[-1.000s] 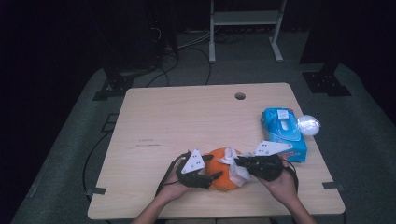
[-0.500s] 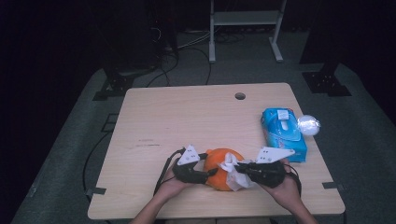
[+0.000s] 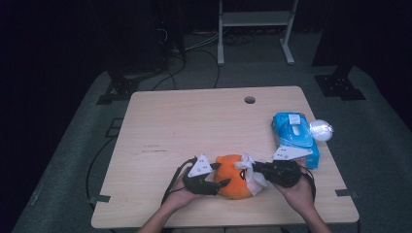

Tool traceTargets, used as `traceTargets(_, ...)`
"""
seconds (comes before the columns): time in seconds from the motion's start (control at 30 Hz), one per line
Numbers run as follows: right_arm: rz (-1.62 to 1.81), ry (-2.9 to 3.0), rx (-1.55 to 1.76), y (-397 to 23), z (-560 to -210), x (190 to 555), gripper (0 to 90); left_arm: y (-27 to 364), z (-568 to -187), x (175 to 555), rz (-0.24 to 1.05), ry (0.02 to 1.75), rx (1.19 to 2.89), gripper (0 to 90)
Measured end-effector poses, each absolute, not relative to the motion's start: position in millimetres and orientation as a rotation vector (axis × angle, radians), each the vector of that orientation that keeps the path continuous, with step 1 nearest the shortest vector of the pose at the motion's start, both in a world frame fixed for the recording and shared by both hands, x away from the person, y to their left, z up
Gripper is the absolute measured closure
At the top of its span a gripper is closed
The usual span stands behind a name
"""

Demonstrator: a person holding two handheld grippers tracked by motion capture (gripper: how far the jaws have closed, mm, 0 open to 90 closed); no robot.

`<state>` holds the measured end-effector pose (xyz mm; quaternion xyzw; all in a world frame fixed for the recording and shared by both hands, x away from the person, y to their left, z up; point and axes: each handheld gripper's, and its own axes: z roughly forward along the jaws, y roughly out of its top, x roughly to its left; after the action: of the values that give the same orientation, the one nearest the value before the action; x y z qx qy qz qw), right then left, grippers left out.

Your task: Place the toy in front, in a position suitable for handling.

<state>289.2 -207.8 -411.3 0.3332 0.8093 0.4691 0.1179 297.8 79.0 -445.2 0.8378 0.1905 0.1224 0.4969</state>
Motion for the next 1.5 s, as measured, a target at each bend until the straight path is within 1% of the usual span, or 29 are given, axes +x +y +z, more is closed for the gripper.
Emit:
traceTargets(0.07, 1.376, 2.387, 0.952, -203, -414, 287, 86.5, 80, -439, 297, 0.330, 0.446, 2.009, 29.3)
traceTargets(0.1, 1.374, 2.394, 0.936, -201, -414, 286, 86.6, 80, -435, 296, 0.336, 0.440, 1.972, 27.1)
traceTargets(0.13, 1.383, 2.411, 0.907, -198, -414, 285, 86.6, 80, -434, 296, 0.336, 0.432, 1.953, 27.0)
traceTargets(0.2, 1.378, 2.431, 0.863, -193, -413, 281, 86.6, 77, -435, 294, 0.345, 0.413, 1.972, 27.9)
traceTargets(0.23, 1.358, 2.427, 0.846, -191, -411, 281, 86.6, 75, -437, 293, 0.343, 0.409, 1.980, 31.8)
traceTargets(0.27, 1.358, 2.427, 0.846, -191, -411, 281, 86.6, 75, -439, 293, 0.336, 0.416, 1.983, 31.8)
traceTargets(0.3, 1.354, 2.417, 0.851, -192, -410, 281, 86.6, 74, -440, 293, 0.326, 0.431, 1.980, 33.7)
traceTargets(0.4, 1.384, 2.343, 0.925, -198, -404, 287, 86.5, 70, -441, 291, 0.316, 0.414, 1.987, 34.3)
traceTargets(0.5, 1.399, 2.323, 0.958, -194, -402, 293, 86.5, 66, -440, 286, 0.321, 0.382, 1.995, 34.3)
traceTargets(0.57, 1.373, 2.350, 0.955, -186, -407, 297, 86.5, 66, -436, 286, 0.317, 0.374, 2.013, 30.6)
traceTargets(0.63, 1.359, 2.383, 0.938, -180, -413, 296, 86.7, 71, -431, 287, 0.304, 0.372, 2.009, 24.1)
traceTargets(0.7, 1.372, 2.403, 0.897, -179, -412, 291, 86.8, 76, -426, 290, 0.290, 0.398, 1.987, 18.3)
traceTargets(0.77, 1.371, 2.450, 0.813, -178, -411, 279, 86.8, 80, -421, 293, 0.277, 0.409, 1.972, 13.1)
traceTargets(0.9, 1.364, 2.490, 0.750, -178, -411, 270, 86.9, 83, -420, 296, 0.228, 0.401, 1.974, 10.3)
traceTargets(1.0, 1.383, 2.548, 0.681, -179, -412, 263, 86.9, 78, -426, 297, 0.181, 0.367, 2.013, 8.8)
traceTargets(1.1, 1.379, 2.579, 0.624, -180, -413, 257, 86.9, 74, -431, 299, 0.121, 0.353, 2.017, 7.2)
traceTargets(1.17, 1.384, 2.588, 0.619, -182, -413, 256, 86.9, 74, -435, 301, 0.051, 0.373, 2.007, 7.8)
traceTargets(1.2, 1.395, 2.578, 0.632, -184, -413, 257, 86.9, 75, -436, 302, 0.026, 0.376, 2.001, 12.9)
traceTargets(1.27, 1.416, 2.553, 0.680, -187, -413, 260, 87.0, 77, -436, 303, 0.031, 0.370, 2.004, 16.6)
traceTargets(1.5, 1.478, 2.457, 0.831, -197, -412, 270, 87.1, 83, -436, 304, -0.004, 0.369, 2.009, 17.2)
